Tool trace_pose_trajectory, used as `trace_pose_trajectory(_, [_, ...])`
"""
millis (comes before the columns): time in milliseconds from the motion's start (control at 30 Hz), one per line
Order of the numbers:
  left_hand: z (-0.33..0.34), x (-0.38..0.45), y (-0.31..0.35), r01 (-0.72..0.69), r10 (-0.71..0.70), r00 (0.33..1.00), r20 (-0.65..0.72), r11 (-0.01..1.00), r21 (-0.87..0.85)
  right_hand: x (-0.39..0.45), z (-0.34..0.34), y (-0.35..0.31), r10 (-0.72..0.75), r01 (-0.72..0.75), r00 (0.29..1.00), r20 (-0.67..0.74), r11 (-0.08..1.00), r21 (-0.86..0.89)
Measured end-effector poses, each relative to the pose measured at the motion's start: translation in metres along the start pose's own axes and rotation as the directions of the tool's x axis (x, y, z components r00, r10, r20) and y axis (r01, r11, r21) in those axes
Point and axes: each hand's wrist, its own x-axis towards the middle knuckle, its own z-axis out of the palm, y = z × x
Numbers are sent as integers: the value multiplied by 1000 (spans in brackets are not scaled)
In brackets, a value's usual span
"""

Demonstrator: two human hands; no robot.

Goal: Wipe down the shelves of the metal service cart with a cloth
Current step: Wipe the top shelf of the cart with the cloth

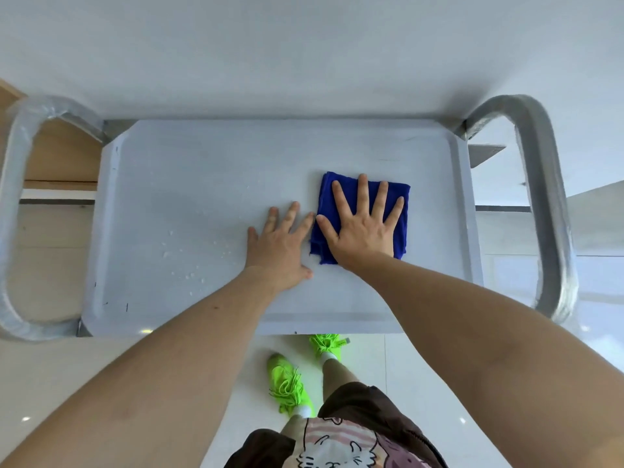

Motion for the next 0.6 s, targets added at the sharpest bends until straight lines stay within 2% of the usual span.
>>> trace_pose_trajectory(600, [6, 2, 0, 27, -29, 999, -34, 999, -43, 103, -24, -21, -61, 60, 997, -53, 998, -25])
